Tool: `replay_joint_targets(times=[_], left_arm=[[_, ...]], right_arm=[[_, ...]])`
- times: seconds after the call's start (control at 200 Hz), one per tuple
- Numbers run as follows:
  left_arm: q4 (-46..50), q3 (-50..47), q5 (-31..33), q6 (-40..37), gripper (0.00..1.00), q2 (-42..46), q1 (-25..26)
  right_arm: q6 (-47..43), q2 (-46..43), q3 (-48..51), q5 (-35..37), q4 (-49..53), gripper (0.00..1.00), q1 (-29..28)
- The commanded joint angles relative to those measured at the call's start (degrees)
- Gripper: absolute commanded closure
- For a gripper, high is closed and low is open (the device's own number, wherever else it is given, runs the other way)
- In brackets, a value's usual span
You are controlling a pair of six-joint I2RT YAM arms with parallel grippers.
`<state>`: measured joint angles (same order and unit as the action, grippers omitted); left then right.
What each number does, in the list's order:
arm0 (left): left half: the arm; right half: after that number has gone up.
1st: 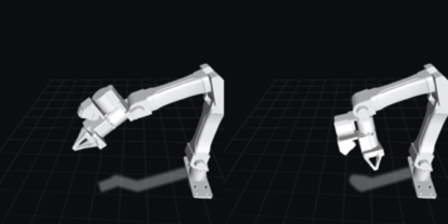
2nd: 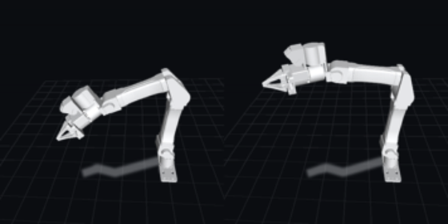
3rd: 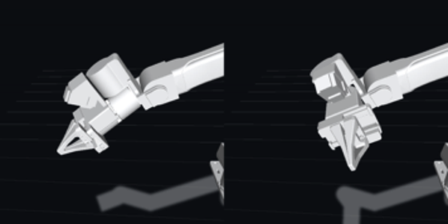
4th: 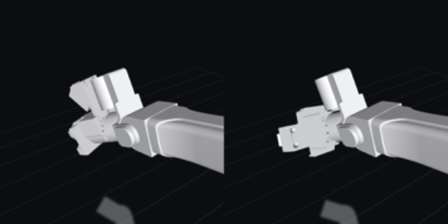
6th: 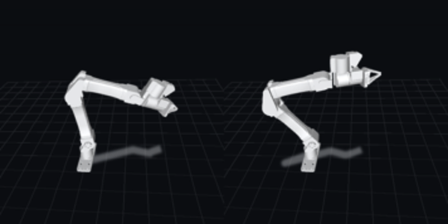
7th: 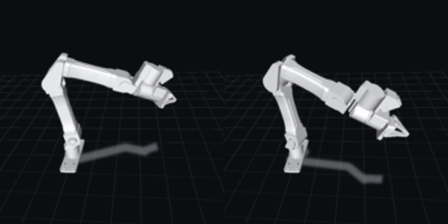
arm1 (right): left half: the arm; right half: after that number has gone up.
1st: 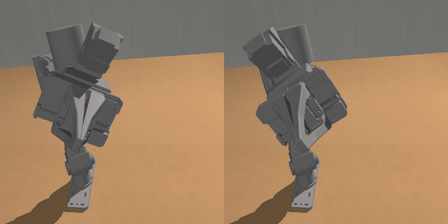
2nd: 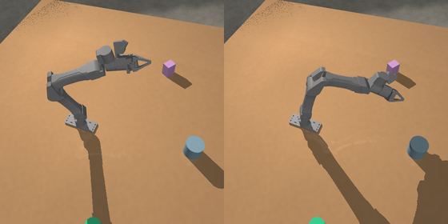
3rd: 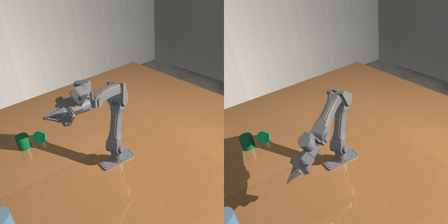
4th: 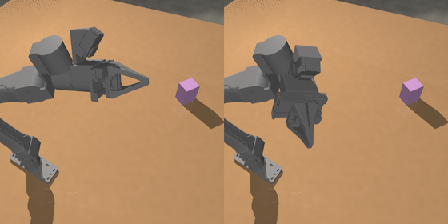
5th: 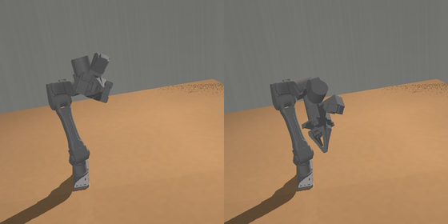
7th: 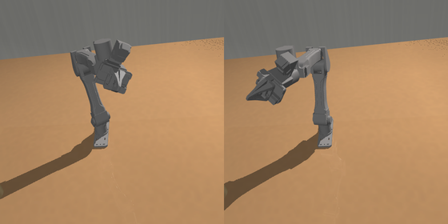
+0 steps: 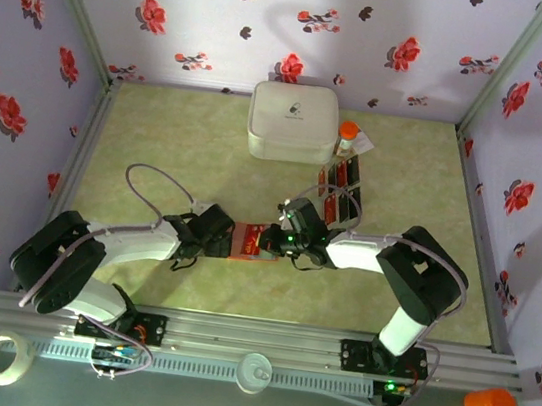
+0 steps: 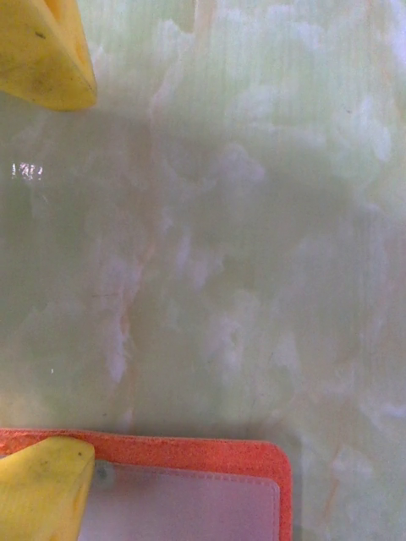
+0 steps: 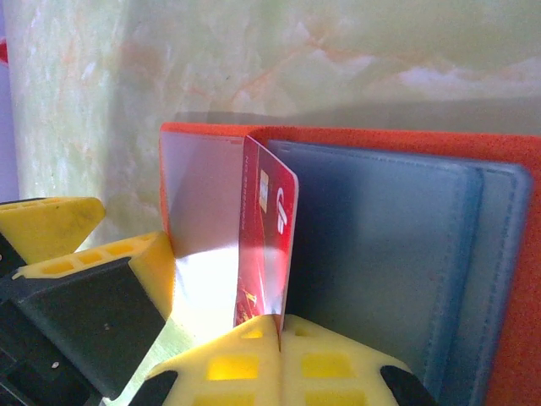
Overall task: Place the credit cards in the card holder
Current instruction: Insert the credit card into the card slot.
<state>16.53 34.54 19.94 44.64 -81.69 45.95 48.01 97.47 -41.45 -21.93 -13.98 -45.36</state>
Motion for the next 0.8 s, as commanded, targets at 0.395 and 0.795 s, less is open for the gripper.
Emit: replay_joint_targets(times=[0.395, 0.795], left_arm=[[-0.5, -0.9, -0.8, 0.2, 0.0, -2.9, -0.4], [-0.8, -1.0, -0.9, 0.2, 0.0, -3.1, -0.4]], right_arm=[[-1.0, 0.8, -1.1, -0.3, 7.0, 1.0, 0.5], [-0.6, 3.3, -2.6, -1.4, 7.1, 1.0, 0.5]])
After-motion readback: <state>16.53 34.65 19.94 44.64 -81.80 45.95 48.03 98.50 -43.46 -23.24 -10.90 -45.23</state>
